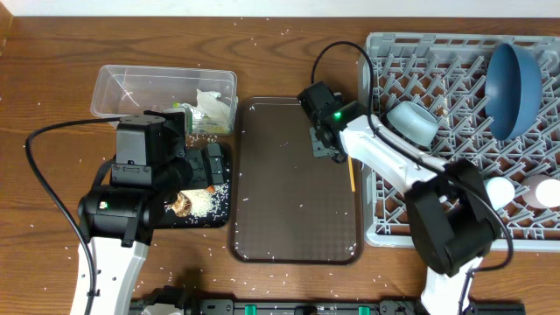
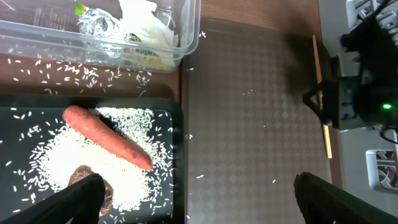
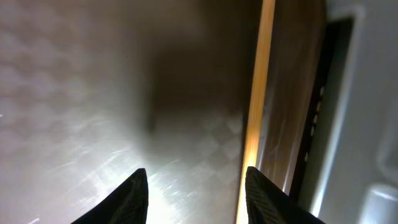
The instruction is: Sort waste into correct bins and load items into the dishwasher rack
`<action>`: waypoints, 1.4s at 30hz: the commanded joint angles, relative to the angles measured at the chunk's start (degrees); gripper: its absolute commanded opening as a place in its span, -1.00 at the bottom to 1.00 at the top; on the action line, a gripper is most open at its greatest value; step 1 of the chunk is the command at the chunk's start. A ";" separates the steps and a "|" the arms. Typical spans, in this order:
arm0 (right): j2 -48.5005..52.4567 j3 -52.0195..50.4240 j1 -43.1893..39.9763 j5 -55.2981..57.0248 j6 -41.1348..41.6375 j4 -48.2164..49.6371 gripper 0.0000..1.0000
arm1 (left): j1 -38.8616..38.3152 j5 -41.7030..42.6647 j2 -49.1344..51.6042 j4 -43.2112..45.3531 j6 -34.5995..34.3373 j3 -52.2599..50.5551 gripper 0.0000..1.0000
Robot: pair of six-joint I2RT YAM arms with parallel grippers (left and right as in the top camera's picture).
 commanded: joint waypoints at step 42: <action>-19.06 8.90 -13.75 -8.59 -4.24 -16.13 -0.98 | 0.35 -0.17 0.11 -0.04 0.76 0.31 0.96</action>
